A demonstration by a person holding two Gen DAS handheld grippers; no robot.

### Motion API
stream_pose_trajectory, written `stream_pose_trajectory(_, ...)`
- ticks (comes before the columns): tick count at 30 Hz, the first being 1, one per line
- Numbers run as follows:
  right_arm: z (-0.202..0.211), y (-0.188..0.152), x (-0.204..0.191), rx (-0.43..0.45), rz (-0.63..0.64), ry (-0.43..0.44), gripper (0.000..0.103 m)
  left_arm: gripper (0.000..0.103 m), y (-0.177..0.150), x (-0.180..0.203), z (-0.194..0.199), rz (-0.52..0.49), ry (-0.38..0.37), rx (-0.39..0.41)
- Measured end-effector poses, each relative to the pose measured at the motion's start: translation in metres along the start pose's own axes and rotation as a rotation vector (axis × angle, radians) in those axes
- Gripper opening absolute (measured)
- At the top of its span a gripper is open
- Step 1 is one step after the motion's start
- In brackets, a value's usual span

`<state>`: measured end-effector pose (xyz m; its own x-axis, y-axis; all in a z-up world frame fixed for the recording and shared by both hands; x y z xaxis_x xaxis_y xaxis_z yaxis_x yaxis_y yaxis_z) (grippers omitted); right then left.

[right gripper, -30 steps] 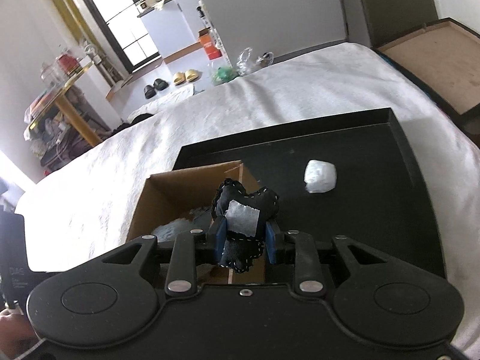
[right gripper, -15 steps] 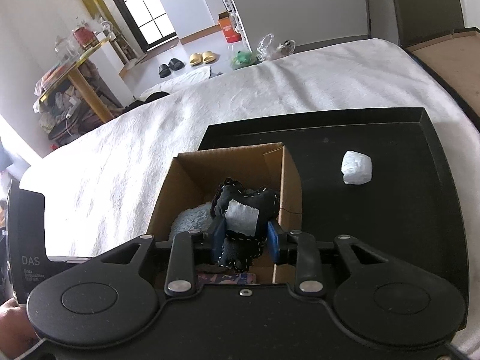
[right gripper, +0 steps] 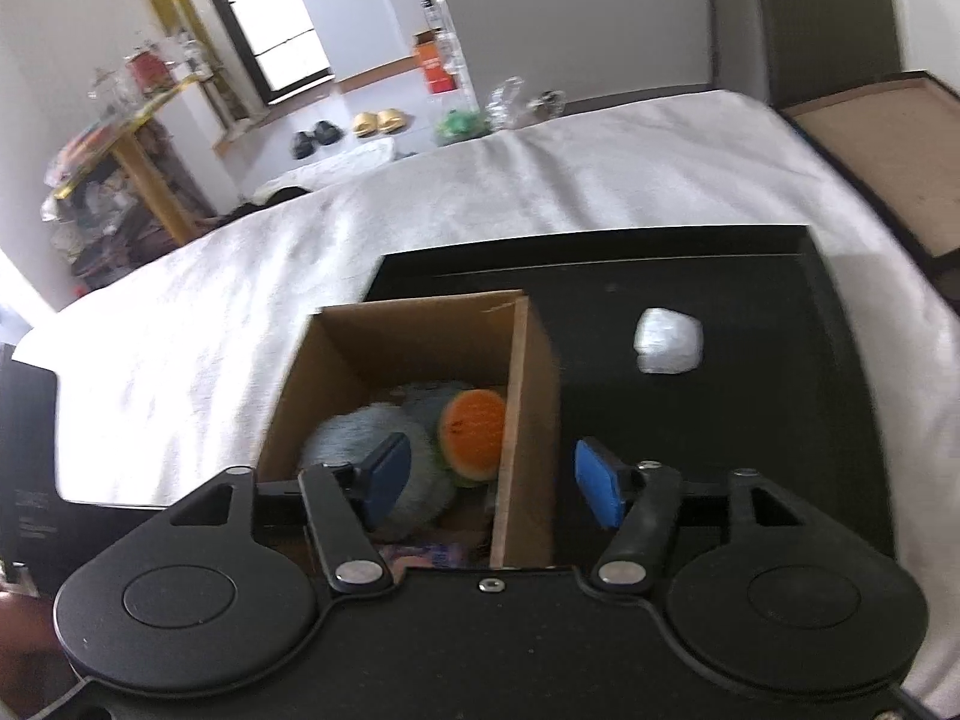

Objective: Organize soft objects
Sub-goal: 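Reach the right tool to the white crumpled tissue and grasp it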

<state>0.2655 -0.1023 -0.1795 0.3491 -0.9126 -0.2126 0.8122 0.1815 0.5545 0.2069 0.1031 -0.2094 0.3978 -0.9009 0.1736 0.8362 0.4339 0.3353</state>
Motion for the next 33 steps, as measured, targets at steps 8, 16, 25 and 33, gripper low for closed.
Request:
stream_pose_trajectory(8, -0.001, -0.002, 0.023, 0.011, -0.039, -0.011, 0.064, 0.014, 0.001, 0.001, 0.000, 0.002, 0.009, -0.010)
stream_pose_trajectory(16, -0.009, 0.001, 0.043, 0.022, -0.065, -0.011, 0.065, 0.019, 0.006, 0.002, 0.010, -0.003, 0.032, -0.008)
stream_pose_trajectory(25, -0.028, 0.004, 0.064, 0.033, -0.104, -0.010, 0.066, 0.040, 0.018, 0.005, 0.020, -0.014, 0.087, 0.019)
stream_pose_trajectory(33, -0.051, 0.006, 0.085, 0.025, -0.144, 0.028, 0.066, 0.044, 0.034, 0.014, 0.017, -0.035, 0.126, 0.033)
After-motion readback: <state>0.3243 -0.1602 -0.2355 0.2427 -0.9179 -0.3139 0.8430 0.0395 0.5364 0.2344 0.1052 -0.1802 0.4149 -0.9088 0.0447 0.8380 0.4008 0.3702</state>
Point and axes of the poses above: each gripper's, at about its wrist camera, not at the fingertips, and z roughly against the way its jaws point, x to its right, y to its top, the point moved 5 cm from there along -z, roughly the way its jaws point, and after that the axes turned 1 degree about -z, right-handed, at the moved point
